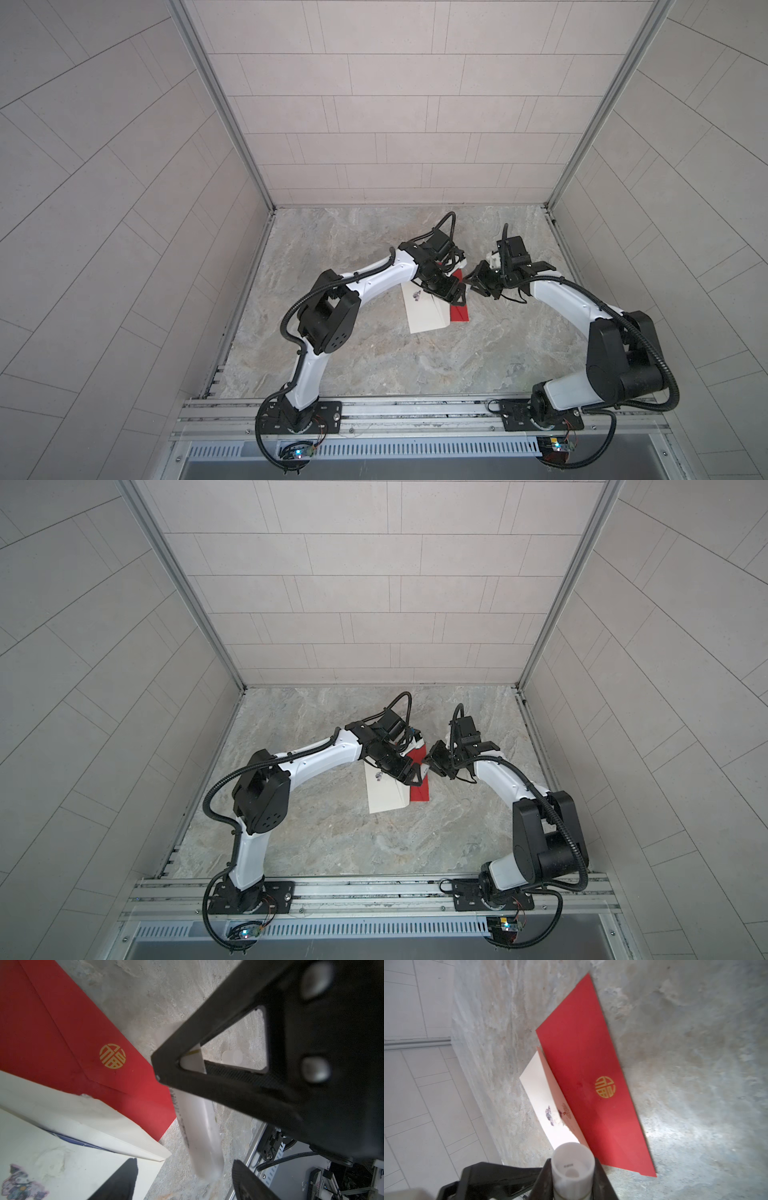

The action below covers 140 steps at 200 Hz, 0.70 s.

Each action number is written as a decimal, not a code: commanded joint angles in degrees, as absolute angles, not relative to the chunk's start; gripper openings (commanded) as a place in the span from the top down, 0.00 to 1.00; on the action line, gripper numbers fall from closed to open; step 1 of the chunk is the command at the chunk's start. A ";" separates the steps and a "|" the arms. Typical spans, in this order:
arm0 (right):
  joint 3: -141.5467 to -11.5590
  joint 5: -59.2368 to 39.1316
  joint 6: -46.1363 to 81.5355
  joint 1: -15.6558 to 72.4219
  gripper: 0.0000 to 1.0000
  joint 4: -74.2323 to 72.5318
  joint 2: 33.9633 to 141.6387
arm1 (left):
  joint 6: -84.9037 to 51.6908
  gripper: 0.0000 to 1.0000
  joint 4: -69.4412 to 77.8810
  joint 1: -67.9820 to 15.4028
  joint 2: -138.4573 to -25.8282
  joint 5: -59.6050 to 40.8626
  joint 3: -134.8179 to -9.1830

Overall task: Place the letter into the envelope and seal it
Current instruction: 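Bring the glue stick to the white envelope flap while left gripper holds it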

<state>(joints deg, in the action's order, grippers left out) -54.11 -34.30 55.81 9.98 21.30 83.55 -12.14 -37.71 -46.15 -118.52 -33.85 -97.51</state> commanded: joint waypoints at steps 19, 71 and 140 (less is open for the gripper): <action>-56.09 -34.90 57.92 12.42 0.85 20.74 81.94 | -12.41 0.25 -36.26 -46.06 -119.90 -34.07 -99.71; -55.76 -33.75 57.35 14.06 0.85 21.19 81.88 | -14.71 0.54 -32.98 -45.14 -119.53 -34.43 -99.52; -59.16 -36.32 48.26 12.25 0.40 26.86 81.49 | -11.21 1.00 -32.59 -44.82 -114.76 -31.91 -94.63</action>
<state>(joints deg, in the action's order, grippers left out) -56.99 -33.56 53.91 13.30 23.07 82.76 -14.50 -33.65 -45.12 -119.07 -33.08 -97.25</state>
